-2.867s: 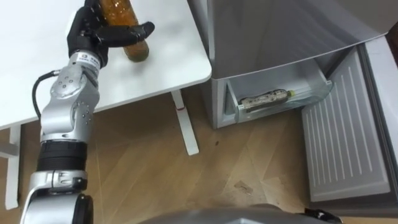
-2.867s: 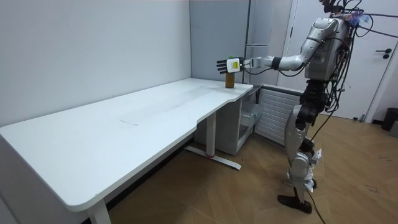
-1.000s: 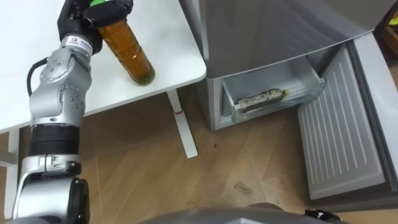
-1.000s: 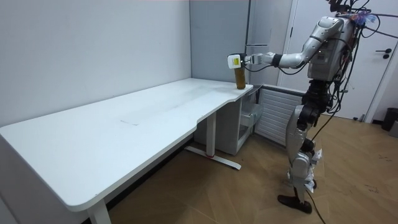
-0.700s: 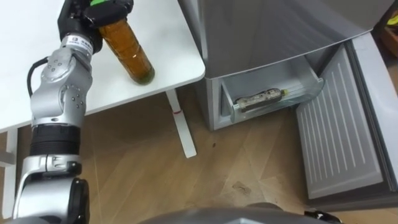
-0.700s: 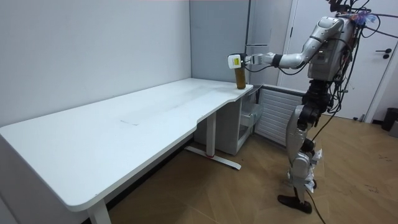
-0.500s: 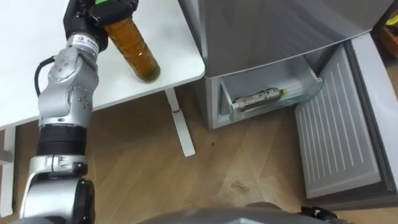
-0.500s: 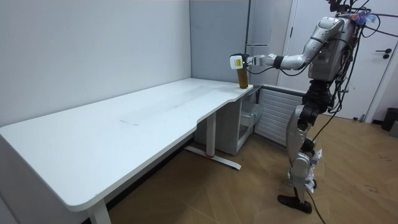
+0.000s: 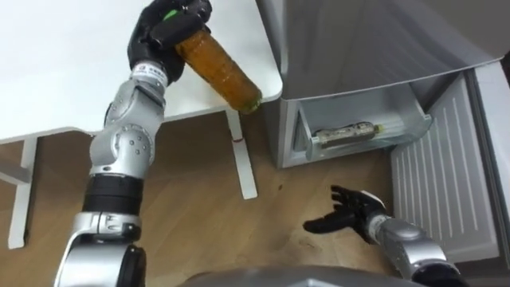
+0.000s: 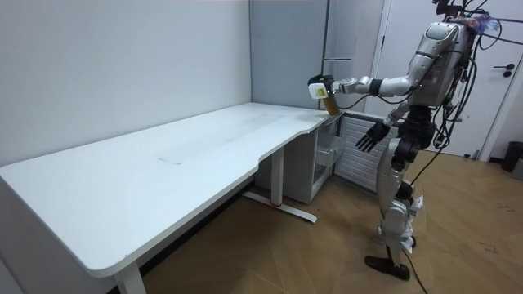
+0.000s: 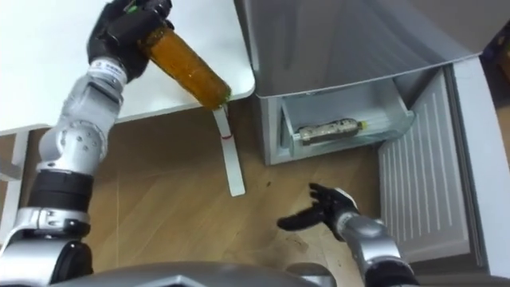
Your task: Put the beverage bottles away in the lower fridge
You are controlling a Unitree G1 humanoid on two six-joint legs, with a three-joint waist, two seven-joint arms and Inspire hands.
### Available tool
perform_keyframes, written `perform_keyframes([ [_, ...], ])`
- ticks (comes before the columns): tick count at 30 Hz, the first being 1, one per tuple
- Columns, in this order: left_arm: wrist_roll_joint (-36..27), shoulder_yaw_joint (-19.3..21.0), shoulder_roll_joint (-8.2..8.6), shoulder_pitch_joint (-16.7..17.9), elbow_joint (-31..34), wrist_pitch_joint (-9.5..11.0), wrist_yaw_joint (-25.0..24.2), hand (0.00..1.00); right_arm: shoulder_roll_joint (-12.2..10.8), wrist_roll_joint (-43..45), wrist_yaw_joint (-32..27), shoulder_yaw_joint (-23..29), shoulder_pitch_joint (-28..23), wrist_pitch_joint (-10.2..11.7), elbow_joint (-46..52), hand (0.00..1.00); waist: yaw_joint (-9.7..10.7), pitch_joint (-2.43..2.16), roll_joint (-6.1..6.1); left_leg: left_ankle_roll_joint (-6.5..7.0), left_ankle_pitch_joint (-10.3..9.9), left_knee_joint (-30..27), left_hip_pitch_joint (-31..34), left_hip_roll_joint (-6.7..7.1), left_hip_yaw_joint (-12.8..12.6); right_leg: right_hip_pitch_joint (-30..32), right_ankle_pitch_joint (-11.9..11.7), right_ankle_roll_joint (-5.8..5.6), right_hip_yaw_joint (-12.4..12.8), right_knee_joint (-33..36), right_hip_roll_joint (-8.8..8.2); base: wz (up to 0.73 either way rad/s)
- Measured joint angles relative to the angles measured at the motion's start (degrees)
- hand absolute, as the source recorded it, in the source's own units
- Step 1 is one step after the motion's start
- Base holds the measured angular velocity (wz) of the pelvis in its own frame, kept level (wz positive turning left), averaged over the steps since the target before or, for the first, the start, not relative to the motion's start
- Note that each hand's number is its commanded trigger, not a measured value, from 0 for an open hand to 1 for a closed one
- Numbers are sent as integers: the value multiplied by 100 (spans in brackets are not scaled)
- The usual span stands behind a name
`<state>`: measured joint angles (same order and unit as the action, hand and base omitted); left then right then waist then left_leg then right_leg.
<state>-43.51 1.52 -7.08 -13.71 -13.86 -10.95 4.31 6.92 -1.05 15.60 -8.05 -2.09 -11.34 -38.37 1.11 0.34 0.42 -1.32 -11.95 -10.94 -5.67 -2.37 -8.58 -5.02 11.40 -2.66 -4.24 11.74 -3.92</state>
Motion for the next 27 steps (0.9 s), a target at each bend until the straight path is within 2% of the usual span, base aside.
perform_keyframes([
  [5, 9, -20, -11, 469, -1, -4, 32, 100, -17, 0, 404, -191, -20, -72, 463, 0, 2, -1, -98, 0, 0, -38, 52, -2, 81, 3, -3, 4, -73, -6, -7, 7],
  [8, 14, -178, -12, 586, 2, -4, 52, 100, -71, 12, 584, -206, -24, -74, 722, 0, 13, 2, -131, 0, 0, -46, 115, -3, 114, 14, -5, 7, -146, -15, -9, 12],
  [15, 30, -440, -3, 716, 6, -2, 40, 100, -206, 23, 823, -207, -43, -69, 1025, 0, 18, 4, -125, 0, 0, -58, 139, -6, 125, 6, -6, 10, -222, -18, -17, 2],
  [27, 64, -492, -15, 1001, 68, 0, -176, 100, -208, 170, 1095, -214, -43, -70, 1027, 0, 1, 21, -64, -1, 0, -57, 114, -1, 219, -52, -6, 10, -250, -23, -17, 2],
])
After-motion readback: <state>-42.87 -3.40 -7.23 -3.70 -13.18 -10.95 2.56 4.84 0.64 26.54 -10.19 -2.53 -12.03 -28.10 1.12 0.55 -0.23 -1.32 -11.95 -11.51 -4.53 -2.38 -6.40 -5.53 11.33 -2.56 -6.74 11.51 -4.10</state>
